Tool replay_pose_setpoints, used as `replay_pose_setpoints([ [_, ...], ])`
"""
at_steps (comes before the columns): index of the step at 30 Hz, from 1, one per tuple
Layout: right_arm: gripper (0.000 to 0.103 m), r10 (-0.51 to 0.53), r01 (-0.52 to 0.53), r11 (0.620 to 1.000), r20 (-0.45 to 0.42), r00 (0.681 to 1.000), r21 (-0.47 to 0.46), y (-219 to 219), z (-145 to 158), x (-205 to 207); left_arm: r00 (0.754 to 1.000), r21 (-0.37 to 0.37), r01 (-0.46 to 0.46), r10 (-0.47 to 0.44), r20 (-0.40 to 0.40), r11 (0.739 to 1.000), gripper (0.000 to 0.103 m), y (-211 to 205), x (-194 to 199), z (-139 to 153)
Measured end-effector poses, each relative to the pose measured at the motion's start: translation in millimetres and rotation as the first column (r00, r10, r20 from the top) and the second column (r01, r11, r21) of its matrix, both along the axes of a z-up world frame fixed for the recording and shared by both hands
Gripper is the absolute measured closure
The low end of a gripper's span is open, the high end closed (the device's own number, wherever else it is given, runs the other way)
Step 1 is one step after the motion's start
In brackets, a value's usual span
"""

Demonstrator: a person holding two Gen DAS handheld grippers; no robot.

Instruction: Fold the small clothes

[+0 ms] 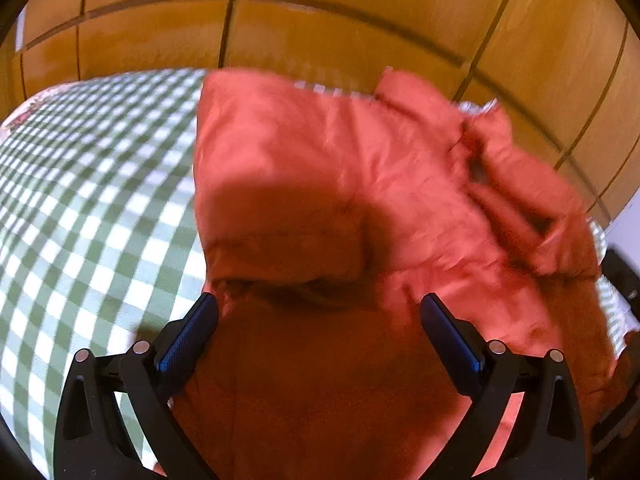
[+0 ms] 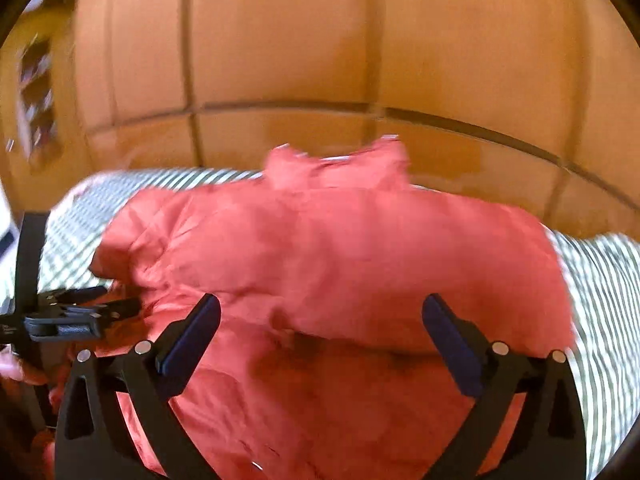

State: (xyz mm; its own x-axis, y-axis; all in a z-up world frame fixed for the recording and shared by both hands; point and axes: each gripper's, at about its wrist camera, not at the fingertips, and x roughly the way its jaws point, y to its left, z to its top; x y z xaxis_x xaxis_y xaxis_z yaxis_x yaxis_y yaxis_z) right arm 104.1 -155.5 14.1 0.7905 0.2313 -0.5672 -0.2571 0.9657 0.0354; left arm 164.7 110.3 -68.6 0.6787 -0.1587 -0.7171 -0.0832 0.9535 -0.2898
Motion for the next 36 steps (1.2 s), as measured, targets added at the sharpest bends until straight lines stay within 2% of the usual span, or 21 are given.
replay_pose_setpoints([
  [3, 0.002, -0.180, 0.180, 0.984, 0.003, 0.984, 0.002, -40, -1, 7, 0.996, -0.052, 0.029, -0.025, 0.083, 0.998, 0.003, -12, -8, 30],
  [6, 0.002, -0.339, 0.342, 0.938, -0.059, 0.939, 0.058, -80, -5, 20, 0.985, -0.079, 0.104, -0.092, 0.145, 0.991, 0.003, -36, -1, 59],
  [8, 0.002, -0.419, 0.429, 0.897, -0.101, 0.902, 0.110, -105, -4, 27, 0.981, -0.061, 0.128, -0.117, 0.154, 0.990, 0.003, -51, 10, 70],
  [11, 0.002, -0.497, 0.507, 0.854, -0.105, 0.861, 0.115, -128, -2, 42, 0.979, -0.010, 0.145, -0.142, 0.147, 0.989, 0.003, -71, 29, 77],
  [13, 0.002, -0.518, 0.526, 0.845, -0.100, 0.850, 0.096, -138, -2, 53, 0.980, 0.015, 0.165, -0.166, 0.112, 0.986, 0.003, -85, 46, 72],
  [15, 0.002, -0.506, 0.515, 0.853, -0.104, 0.856, 0.089, -141, -2, 64, 0.986, 0.036, 0.160, -0.161, 0.046, 0.987, 0.005, -92, 70, 58],
  [16, 0.002, -0.500, 0.508, 0.858, -0.106, 0.860, 0.074, -141, -5, 72, 0.988, 0.052, 0.153, -0.154, 0.016, 0.987, 0.013, -94, 81, 49],
  [18, 0.002, -0.506, 0.512, 0.859, -0.120, 0.854, 0.027, -139, -12, 84, 0.991, 0.093, 0.129, -0.125, -0.046, 0.987, 0.021, -95, 96, 28],
  [20, 0.002, -0.519, 0.525, 0.851, -0.154, 0.841, -0.001, -141, -28, 98, 0.989, 0.097, 0.128, -0.120, -0.084, 0.987, 0.020, -94, 108, 12],
  [22, 0.002, -0.533, 0.538, 0.842, -0.213, 0.819, -0.035, -143, -50, 109, 0.989, 0.141, 0.137, -0.128, -0.072, 0.980, 0.019, -98, 111, 4],
  [25, 0.002, -0.531, 0.533, 0.844, -0.241, 0.813, -0.061, -142, -71, 121, 0.989, 0.209, 0.147, -0.142, -0.036, 0.967, 0.015, -106, 112, -10],
  [28, 0.002, -0.523, 0.525, 0.848, -0.260, 0.812, -0.068, -142, -80, 128, 0.990, 0.224, 0.142, -0.140, -0.025, 0.964, 0.014, -107, 113, -17],
  [31, 0.002, -0.503, 0.520, 0.854, -0.292, 0.814, -0.022, -149, -86, 129, 0.990, 0.218, 0.143, -0.142, -0.023, 0.965, 0.013, -107, 114, -17],
  [34, 0.002, -0.504, 0.523, 0.852, -0.286, 0.815, -0.011, -150, -85, 125, 0.991, 0.219, 0.136, -0.137, -0.009, 0.966, 0.011, -106, 109, -13],
  [36, 0.002, -0.511, 0.528, 0.849, -0.269, 0.816, -0.014, -149, -82, 120, 0.991, 0.236, 0.128, -0.130, -0.007, 0.963, 0.004, -107, 96, -7],
])
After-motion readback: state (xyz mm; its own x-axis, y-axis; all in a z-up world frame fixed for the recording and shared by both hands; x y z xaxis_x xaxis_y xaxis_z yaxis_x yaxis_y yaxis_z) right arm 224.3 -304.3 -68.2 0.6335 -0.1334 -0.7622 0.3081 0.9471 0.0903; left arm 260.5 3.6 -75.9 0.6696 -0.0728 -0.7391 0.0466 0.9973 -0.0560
